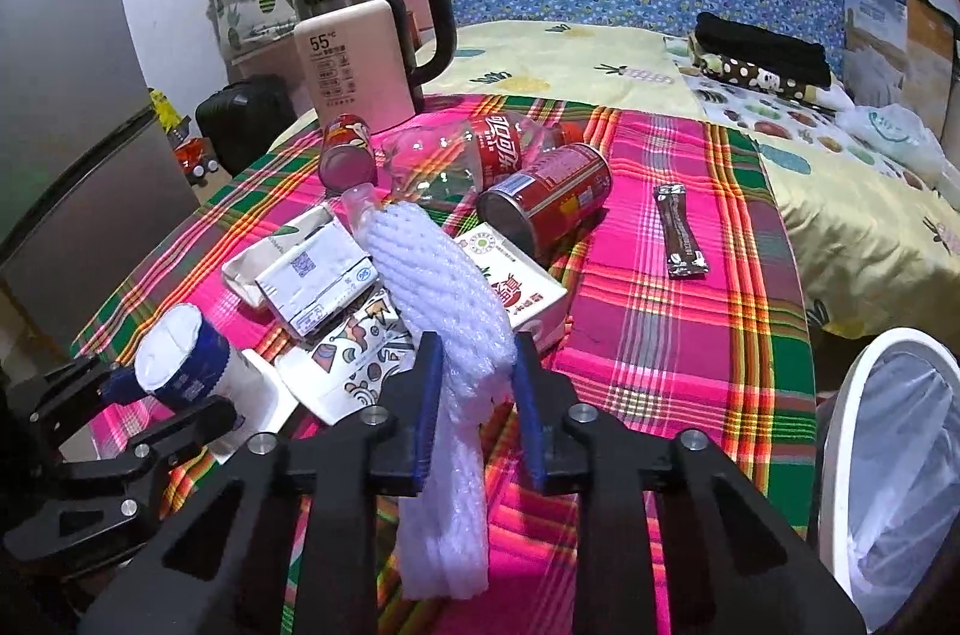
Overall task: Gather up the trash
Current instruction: 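Grasp the white paper cup with the left gripper while the right gripper grasps a white foam net, then carry the cup and foam net to the wastebasket and open both grippers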
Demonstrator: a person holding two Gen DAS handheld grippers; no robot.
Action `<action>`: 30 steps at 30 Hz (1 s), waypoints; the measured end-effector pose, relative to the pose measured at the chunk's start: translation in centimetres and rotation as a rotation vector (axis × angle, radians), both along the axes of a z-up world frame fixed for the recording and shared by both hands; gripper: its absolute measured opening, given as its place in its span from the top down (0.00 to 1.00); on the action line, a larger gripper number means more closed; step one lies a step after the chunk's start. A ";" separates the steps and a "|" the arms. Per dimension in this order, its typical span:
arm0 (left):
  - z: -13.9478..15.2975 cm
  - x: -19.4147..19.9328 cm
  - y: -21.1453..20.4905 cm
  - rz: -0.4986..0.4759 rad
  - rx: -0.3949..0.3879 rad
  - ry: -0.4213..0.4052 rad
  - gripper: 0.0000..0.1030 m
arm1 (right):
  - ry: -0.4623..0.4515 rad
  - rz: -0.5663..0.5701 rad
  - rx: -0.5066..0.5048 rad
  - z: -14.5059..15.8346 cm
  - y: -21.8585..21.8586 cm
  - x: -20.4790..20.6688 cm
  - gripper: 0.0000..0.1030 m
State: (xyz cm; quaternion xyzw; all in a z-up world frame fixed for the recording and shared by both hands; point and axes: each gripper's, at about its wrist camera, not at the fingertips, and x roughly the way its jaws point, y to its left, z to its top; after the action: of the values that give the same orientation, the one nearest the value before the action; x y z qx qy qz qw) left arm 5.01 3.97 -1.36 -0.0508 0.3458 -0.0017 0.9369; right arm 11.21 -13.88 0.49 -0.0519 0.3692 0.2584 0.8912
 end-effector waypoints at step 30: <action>4.7 4.4 -14.5 -0.364 -0.010 -0.070 0.53 | -0.037 -0.462 0.051 1.2 -16.0 -4.4 0.79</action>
State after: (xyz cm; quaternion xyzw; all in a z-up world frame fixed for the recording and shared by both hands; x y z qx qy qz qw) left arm 9.38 -10.52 3.32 0.0081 0.3166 -0.1746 0.9323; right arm 6.81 -29.83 1.68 0.0520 0.3483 0.0556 0.9343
